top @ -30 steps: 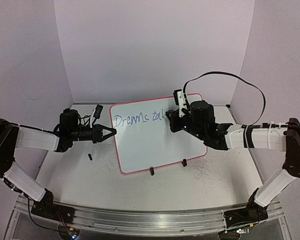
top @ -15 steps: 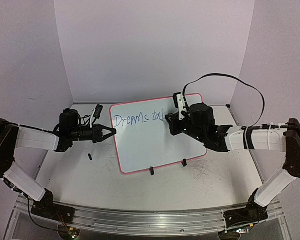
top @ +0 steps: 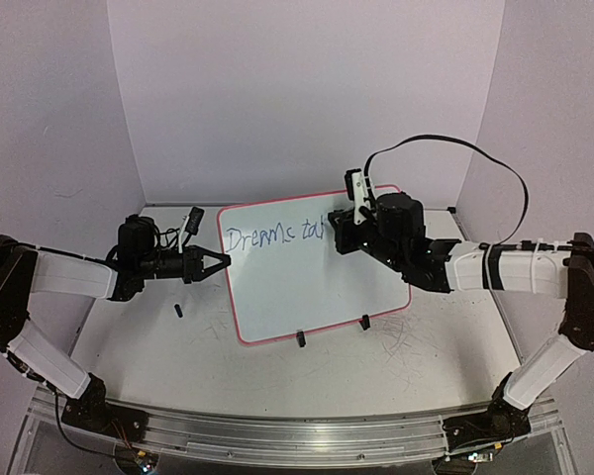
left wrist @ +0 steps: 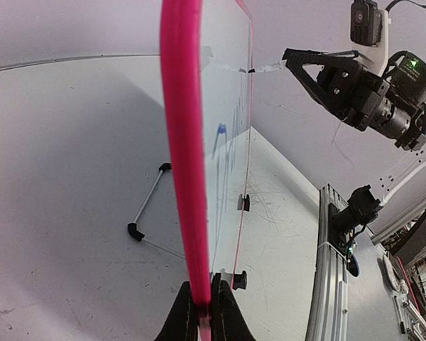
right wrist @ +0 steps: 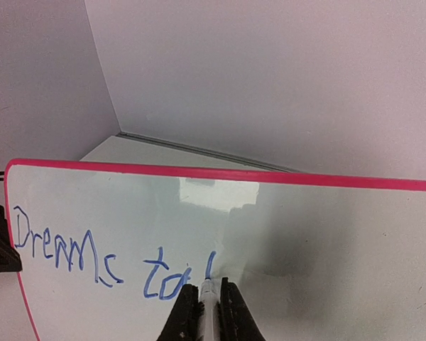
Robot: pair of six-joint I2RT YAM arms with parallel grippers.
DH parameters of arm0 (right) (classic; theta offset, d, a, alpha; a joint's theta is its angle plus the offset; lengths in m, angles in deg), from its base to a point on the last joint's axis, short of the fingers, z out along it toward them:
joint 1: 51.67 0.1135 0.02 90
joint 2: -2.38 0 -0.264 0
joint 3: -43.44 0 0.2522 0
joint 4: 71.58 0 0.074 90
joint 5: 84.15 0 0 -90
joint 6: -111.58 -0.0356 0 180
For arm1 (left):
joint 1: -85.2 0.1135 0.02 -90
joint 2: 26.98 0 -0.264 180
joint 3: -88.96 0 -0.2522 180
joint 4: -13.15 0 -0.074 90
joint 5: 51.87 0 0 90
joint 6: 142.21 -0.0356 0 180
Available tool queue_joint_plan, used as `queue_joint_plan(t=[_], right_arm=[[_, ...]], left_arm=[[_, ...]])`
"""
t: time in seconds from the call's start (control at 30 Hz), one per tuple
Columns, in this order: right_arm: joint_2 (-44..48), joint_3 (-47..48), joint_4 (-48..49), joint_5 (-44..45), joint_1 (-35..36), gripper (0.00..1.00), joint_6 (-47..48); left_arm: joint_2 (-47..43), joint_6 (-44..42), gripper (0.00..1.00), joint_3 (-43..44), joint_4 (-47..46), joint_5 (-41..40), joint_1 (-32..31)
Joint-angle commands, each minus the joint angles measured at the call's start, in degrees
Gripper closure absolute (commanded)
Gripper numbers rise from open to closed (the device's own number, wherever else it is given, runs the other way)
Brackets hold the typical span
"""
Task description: Write a sentence on the whiteboard
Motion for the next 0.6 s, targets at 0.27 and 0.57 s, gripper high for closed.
queue_joint_plan(t=[0.27,0.57], right_arm=[[0.77,0.21,0.76,6.5,-0.35,1.0,-0.34],[2.04,-2.85,-0.63,3.37,-0.22,1.0,-2.18]], left_arm=[[-1.05,-3.72,1.0,2.31,-1.02,-1.56,-0.19],[-1.12,-3.53,1.0,2.48,-0.99,-1.43,-0.17]])
